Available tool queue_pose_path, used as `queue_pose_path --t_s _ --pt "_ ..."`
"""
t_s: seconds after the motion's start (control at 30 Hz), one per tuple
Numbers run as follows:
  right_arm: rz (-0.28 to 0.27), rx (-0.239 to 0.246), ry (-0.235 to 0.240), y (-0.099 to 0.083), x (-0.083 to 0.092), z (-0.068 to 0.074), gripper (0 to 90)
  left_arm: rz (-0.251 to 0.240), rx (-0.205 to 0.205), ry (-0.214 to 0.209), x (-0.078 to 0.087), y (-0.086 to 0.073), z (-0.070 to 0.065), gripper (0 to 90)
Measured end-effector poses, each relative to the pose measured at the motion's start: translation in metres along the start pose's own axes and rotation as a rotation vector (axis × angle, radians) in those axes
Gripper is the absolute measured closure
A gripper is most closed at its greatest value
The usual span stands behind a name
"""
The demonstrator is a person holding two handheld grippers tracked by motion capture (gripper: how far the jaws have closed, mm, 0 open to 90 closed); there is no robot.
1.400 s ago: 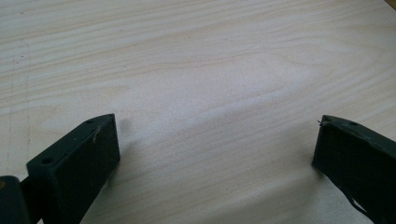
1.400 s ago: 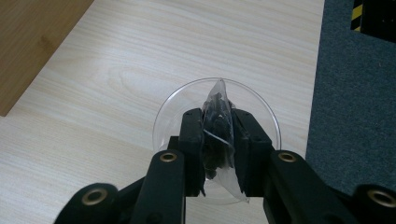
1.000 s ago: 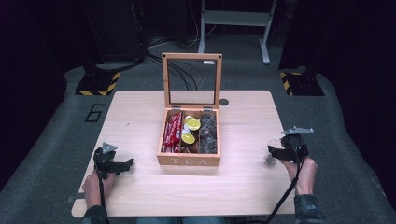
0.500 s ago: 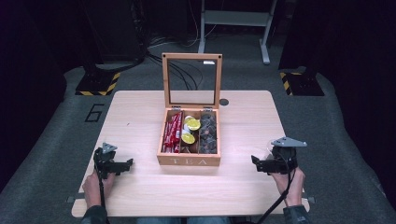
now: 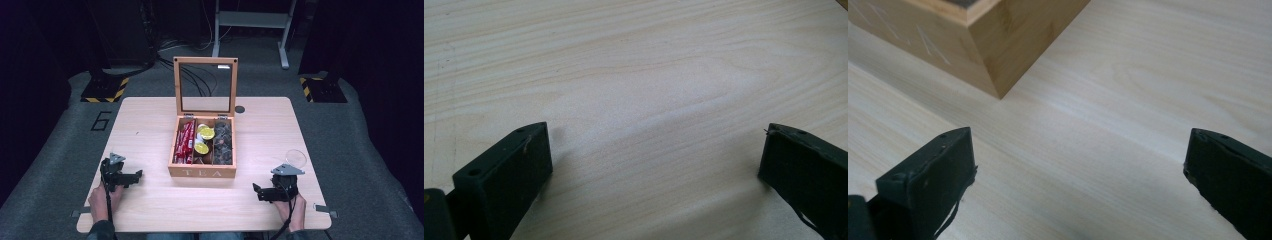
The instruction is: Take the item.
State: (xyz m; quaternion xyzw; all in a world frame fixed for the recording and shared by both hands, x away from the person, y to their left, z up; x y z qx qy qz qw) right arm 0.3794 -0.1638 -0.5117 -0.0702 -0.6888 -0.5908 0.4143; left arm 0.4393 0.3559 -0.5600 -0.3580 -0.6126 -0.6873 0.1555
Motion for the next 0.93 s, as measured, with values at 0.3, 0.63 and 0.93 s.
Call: queue_pose_path --t_s 0.3,0.63,0.93 --pt "0.051 -0.004 0.006 -0.025 -0.026 0.009 0.0 0.000 0.000 0.000 0.000 0.000 0.000 0.2" --pt "0.064 0.042 -0.030 -0.032 -0.035 0.008 0.0 0.000 0.000 0.000 0.000 0.000 0.000 0.2" --pt "0.054 0.038 -0.020 -0.032 -0.036 0.007 0.0 0.006 -0.007 0.003 0.001 0.000 0.000 0.3"
Point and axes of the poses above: each handheld gripper's, and its own axes: x roughly backward along the jaws, y roughly out of its top, z roughly to its left, the point moved 4 cm from there along -x, roughly forward along the jaws
